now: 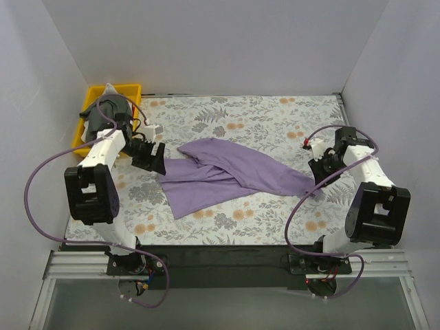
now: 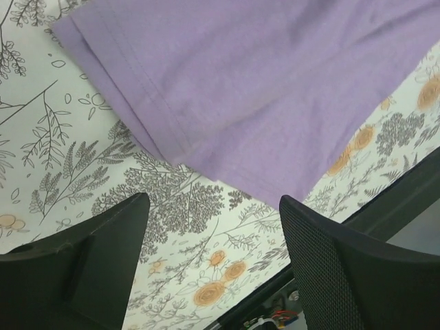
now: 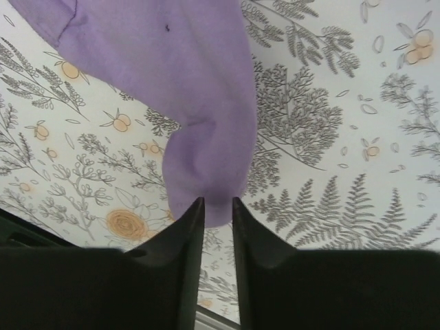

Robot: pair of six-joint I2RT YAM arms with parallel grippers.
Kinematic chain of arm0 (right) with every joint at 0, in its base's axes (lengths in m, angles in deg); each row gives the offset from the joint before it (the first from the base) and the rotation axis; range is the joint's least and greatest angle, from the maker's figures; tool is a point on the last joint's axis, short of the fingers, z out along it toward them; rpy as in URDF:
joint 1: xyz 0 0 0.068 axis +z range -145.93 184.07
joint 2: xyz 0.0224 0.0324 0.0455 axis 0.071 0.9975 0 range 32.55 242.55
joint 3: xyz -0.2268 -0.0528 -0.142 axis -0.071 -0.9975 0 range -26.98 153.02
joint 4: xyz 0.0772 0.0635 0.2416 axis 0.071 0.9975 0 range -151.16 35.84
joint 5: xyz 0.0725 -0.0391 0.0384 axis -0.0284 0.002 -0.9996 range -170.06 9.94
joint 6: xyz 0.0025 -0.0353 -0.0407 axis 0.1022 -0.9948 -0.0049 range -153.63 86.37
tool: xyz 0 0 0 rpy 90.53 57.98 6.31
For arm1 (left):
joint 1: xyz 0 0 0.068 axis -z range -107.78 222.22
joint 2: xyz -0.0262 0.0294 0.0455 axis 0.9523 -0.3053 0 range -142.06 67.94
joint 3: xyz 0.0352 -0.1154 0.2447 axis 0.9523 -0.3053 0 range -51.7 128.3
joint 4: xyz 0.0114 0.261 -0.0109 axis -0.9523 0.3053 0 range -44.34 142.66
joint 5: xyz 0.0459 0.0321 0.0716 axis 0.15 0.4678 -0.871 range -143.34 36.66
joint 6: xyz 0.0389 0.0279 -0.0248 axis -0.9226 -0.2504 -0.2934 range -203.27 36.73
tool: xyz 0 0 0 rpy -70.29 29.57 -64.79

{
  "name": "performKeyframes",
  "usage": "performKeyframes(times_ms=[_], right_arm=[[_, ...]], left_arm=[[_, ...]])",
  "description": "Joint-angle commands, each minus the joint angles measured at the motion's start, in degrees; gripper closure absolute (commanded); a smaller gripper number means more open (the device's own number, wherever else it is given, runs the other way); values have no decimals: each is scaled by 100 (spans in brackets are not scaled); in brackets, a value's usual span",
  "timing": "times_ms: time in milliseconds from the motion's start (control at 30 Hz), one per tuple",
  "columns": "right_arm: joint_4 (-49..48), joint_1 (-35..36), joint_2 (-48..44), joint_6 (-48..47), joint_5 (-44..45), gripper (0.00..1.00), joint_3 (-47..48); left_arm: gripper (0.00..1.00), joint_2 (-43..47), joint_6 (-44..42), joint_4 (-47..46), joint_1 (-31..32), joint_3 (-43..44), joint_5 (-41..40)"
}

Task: Fold and stack the t-shirts
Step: Flatten the tshirt out

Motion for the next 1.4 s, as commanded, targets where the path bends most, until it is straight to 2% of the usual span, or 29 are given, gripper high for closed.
performKeyframes(times_ms=[0,67,200,333,433,533,667,833,1033,1133,1233,1267,1333,1367], right_arm=[[143,3,29,-148,303,68,487],[186,3,-24,-210,286,63,698],[335,108,-182,-604,295,60,673],[196,652,-489,-886,759,61,-73],[-435,829,-709,-1027,1199,63,-689],[-867,996,-605,-1124,1550,63,-919],[-1236,1023,-455,-1238,1779,52,-1033],[-1808,1172,-420,-1291,2070,46,-1270],[-2186,1295,-139,-1300,2351,47,-1437],[-2362,1295,28,-1300,2483,51,-1429],[-2415,1295,151,-1317,2553,64,-1437],[-2432,1287,169,-1318,2614,73,-1437],[-2494,1286,187,-1335,2676,81,-1429],[-2511,1286,187,-1318,2703,90,-1411]], left_arm=[[24,1118,-692,351,155,-297,239],[26,1374,-859,518,295,-526,257],[28,1928,-974,492,962,-1238,55],[29,1991,-799,309,1612,-1757,81],[29,1938,-597,106,1912,-1960,-15],[28,1912,-491,-17,2088,-2030,-121],[25,1964,-394,-184,2133,-2144,-270],[22,2043,-306,-387,2133,-2408,-288],[20,1991,-420,-422,2133,-2479,-341],[20,1973,-420,-396,2168,-2443,-314],[22,1982,-429,-387,2212,-2505,-332],[23,1999,-446,-396,2220,-2522,-332],[25,2017,-447,-413,2273,-2575,-323],[26,2052,-455,-413,2308,-2584,-314]])
